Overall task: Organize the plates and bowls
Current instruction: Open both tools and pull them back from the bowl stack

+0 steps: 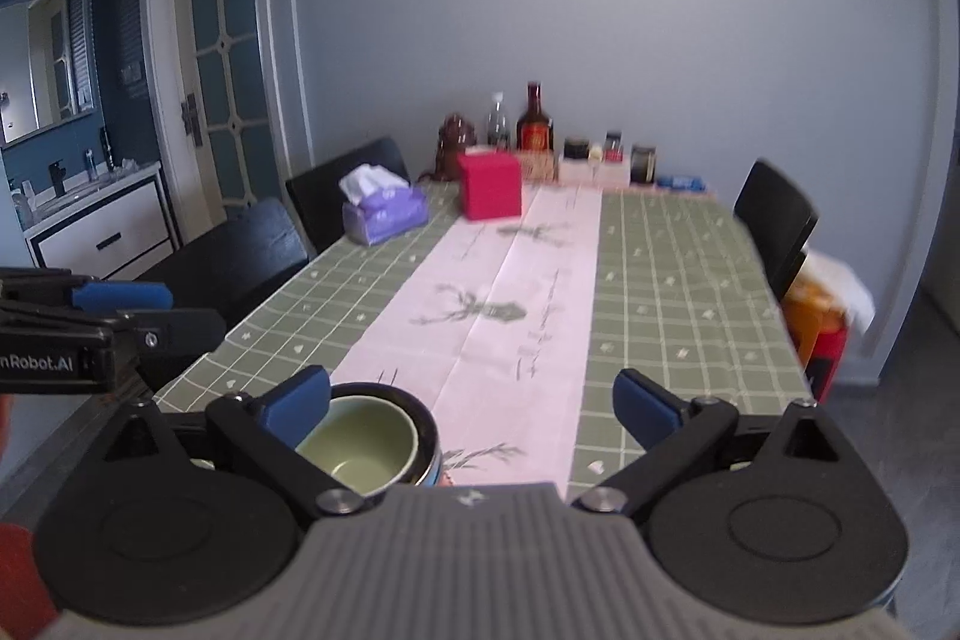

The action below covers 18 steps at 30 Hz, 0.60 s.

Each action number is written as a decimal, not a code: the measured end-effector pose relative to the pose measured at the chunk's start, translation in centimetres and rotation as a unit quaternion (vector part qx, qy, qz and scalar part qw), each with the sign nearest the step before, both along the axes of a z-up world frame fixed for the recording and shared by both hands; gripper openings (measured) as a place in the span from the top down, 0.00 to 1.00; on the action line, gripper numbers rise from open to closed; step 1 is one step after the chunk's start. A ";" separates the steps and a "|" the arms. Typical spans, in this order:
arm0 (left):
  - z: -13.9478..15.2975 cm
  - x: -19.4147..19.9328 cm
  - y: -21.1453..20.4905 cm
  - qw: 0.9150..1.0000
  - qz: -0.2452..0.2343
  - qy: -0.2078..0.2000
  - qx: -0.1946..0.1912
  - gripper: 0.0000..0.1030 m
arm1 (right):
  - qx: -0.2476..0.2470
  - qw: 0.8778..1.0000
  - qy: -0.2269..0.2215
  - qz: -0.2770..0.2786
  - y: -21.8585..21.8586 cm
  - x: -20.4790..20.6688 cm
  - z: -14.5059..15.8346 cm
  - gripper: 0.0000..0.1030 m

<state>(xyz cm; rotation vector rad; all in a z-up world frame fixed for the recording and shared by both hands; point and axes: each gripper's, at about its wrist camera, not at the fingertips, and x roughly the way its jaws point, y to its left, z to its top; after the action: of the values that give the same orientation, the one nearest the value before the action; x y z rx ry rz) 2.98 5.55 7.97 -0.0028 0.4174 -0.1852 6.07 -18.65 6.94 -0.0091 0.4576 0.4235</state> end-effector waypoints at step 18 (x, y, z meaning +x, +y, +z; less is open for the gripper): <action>-9.8 -8.9 -3.4 0.986 0.128 -0.090 0.058 0.13 | 0.047 0.982 -0.160 -0.086 -1.8 -14.4 -8.2 0.03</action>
<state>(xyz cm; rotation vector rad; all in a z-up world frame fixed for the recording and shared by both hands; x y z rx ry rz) -5.94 2.14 -1.85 0.0733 0.2433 0.0924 -8.33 -20.41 -1.22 0.0520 0.1186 0.2660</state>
